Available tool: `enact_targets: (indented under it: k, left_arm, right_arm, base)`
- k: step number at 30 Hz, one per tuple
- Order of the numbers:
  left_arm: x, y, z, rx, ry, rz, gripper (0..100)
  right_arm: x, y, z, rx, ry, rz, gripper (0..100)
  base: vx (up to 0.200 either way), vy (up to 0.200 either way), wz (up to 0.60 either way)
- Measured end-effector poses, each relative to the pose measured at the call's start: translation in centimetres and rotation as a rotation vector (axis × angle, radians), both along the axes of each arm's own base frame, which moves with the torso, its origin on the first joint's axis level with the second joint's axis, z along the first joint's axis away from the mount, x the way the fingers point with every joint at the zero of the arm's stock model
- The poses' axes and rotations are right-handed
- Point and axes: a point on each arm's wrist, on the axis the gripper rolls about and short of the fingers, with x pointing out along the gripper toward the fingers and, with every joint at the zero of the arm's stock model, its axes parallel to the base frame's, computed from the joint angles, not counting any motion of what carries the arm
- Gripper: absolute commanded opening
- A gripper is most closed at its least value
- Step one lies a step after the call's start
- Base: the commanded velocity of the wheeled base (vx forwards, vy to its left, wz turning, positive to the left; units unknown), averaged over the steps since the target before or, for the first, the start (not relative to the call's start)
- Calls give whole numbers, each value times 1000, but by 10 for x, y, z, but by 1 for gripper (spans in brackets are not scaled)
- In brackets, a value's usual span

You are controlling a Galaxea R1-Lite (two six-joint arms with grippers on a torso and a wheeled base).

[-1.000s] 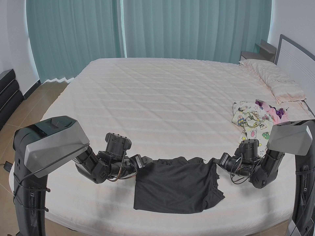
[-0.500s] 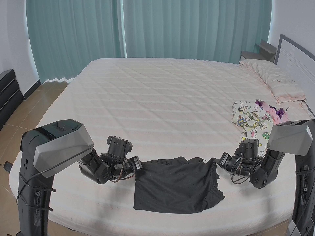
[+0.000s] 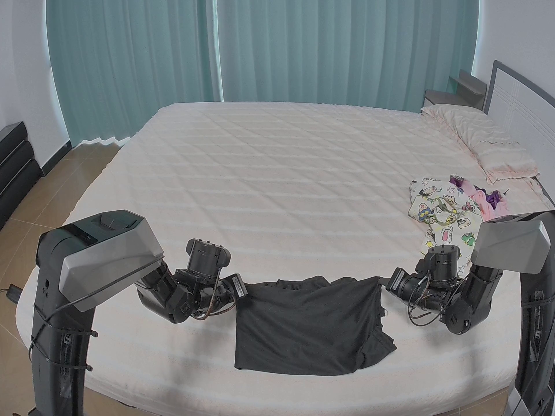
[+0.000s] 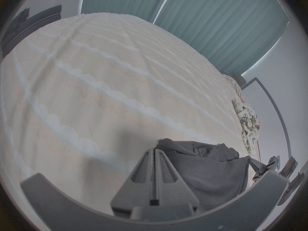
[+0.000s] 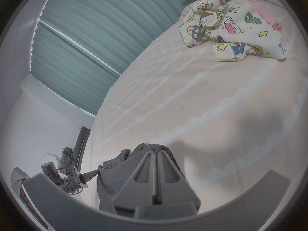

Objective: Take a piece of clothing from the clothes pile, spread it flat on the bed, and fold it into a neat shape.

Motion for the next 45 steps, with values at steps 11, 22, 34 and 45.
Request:
enact_targets:
  k: [11,22,34,45]
  left_arm:
    - [3,7,-2,15,-1,30,0]
    - [4,7,-3,4,3,42,0]
    - [1,8,-1,-26,17,70,0]
    - [-8,11,10,-72,33,71,0]
  right_arm:
    - [1,-1,-4,-31,-5,8,0]
    - [6,2,-16,-70,-50,-22,100]
    - [3,-15,-3,-59,-63,-41,100]
    - [-55,-17,14,-51,22,191,100]
  base:
    - [0,0,0]
    - [0,0,0]
    - [0,0,0]
    - [0,0,0]
